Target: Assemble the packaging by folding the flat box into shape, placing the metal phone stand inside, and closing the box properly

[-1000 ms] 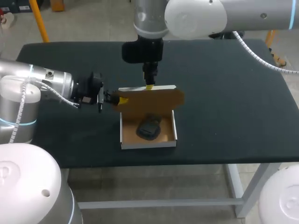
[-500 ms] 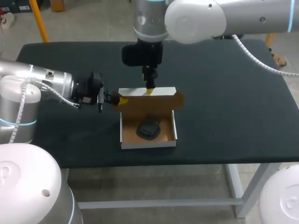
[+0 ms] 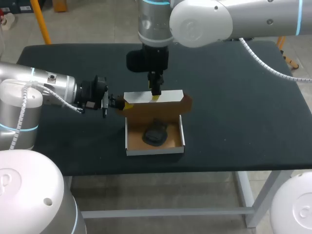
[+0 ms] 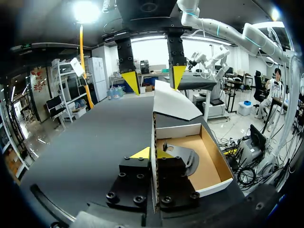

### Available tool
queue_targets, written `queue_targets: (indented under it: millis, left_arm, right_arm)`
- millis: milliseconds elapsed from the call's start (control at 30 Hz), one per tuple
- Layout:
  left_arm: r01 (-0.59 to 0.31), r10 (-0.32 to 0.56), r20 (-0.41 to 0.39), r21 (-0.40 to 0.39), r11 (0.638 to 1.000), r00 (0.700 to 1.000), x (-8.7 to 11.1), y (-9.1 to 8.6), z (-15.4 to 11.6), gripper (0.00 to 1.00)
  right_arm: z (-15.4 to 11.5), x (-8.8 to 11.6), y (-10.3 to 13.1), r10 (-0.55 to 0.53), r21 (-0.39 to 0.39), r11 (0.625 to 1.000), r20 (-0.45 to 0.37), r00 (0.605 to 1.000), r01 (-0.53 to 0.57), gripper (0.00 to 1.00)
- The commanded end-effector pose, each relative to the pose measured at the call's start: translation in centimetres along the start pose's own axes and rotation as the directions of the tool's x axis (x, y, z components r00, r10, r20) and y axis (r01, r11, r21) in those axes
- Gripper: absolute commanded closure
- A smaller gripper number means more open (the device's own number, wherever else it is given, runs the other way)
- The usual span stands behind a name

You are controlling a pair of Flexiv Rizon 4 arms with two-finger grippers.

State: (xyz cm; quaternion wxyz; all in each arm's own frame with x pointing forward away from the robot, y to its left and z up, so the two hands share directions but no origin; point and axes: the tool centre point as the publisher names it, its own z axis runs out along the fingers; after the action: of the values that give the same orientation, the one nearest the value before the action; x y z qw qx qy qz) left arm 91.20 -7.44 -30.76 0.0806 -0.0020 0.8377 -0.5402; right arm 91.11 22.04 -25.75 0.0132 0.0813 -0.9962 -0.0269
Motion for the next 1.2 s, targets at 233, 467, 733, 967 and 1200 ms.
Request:
queue_targets:
  millis: [233,467,733,967,1200]
  left_arm:
    - [-0.001,0.001,-0.001,0.001,1.0,1.0,0.0,0.1,0.0,1.0]
    - [-0.001,0.001,-0.001,0.001,1.0,1.0,0.0,0.1,0.0,1.0]
    - [-0.001,0.001,-0.001,0.001,1.0,1.0,0.0,0.1,0.0,1.0]
    - [-0.001,0.001,-0.001,0.001,1.0,1.0,0.0,0.1,0.0,1.0]
    - [-0.001,0.001,-0.001,0.001,1.0,1.0,0.0,0.1,0.0,1.0]
  right_arm:
    - [0.8,-0.7,0.4,0.0,0.01,1.0,-0.031,1.0,0.0,0.53]
    - [1.3,-0.8,0.3,0.004,0.013,1.0,-0.048,0.999,-0.003,1.0]
    - [1.3,-0.5,0.1,0.001,0.014,1.0,-0.046,0.999,-0.001,1.0]
    - [0.9,-0.4,-0.2,0.003,0.014,1.0,-0.047,0.999,-0.002,0.77]
    - [-0.5,-0.3,-0.8,0.033,-0.02,0.999,-0.029,0.999,-0.034,0.0]
